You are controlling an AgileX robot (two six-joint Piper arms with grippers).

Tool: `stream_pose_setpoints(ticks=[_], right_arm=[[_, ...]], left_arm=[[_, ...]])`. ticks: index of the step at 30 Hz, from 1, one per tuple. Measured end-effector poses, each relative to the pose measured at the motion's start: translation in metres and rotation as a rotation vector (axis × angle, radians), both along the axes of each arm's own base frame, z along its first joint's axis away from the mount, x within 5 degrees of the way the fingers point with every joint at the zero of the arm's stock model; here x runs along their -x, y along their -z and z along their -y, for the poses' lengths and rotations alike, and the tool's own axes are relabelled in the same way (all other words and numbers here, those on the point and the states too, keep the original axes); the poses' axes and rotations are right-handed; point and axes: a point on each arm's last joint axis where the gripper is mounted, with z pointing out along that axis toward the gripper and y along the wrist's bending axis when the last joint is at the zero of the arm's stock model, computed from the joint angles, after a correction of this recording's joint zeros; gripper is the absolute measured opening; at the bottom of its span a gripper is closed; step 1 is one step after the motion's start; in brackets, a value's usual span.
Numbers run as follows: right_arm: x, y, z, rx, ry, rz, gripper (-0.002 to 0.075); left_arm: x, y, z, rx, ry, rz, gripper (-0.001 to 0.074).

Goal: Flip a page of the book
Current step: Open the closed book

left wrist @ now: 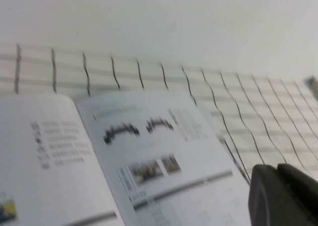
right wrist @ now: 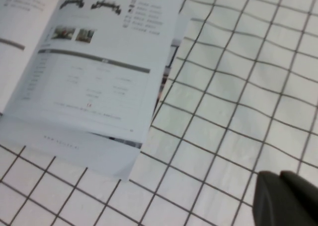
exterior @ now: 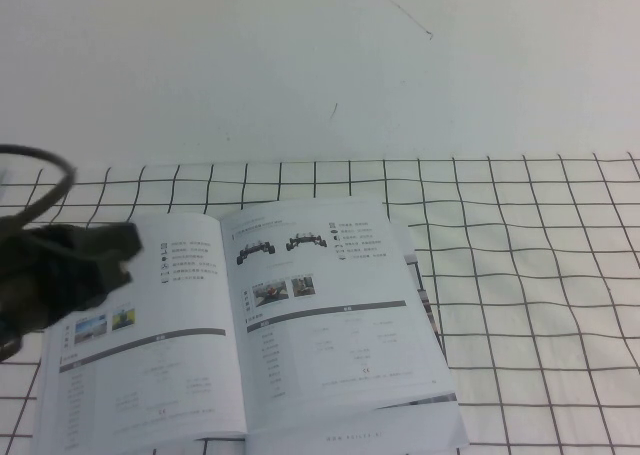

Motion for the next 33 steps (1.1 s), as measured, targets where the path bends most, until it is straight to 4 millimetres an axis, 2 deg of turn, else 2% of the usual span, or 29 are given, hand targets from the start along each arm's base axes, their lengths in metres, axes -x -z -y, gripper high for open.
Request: stream_pose_setpoints(ticks=[5,8,10,15,19,26,29,33], right_arm=[[-0.028,0.016,-0.005,-0.027,-0.104,-0.059,-0.0002],[-0.043,0.025,-0.007,-0.038,-0.142,-0.081,-0.0002],[-0.055,0.035,-0.009,-0.029,-0.160,-0.110,-0.0002],[-0.084,0.068,-0.024,-0.003,-0.216,-0.215,-0.0002],[-0.102,0.095,-0.056,0.051,-0.332,-0.295,-0.0002],[-0.142,0.114,-0.117,0.097,-0.465,-0.292,-0.0002],[-0.165,0.125,-0.136,0.105,-0.485,-0.285,-0.0002],[-0.195,0.141,-0.152,0.110,-0.487,-0.284,-0.0002]], left_arm=[[-0.030,0.028,0.017,-0.060,0.252,-0.374,-0.0003],[-0.044,0.045,0.015,-0.158,0.298,-0.536,-0.0003],[-0.050,0.052,0.011,-0.204,0.264,-0.585,-0.0003],[-0.061,0.056,0.000,-0.282,0.125,-0.566,-0.0003],[-0.064,0.056,-0.003,-0.294,0.081,-0.543,-0.0003],[-0.072,0.052,-0.003,-0.242,0.020,-0.476,-0.0003],[-0.075,0.049,-0.003,-0.205,-0.012,-0.444,-0.0003],[-0.077,0.048,-0.002,-0.183,-0.026,-0.435,-0.0003]])
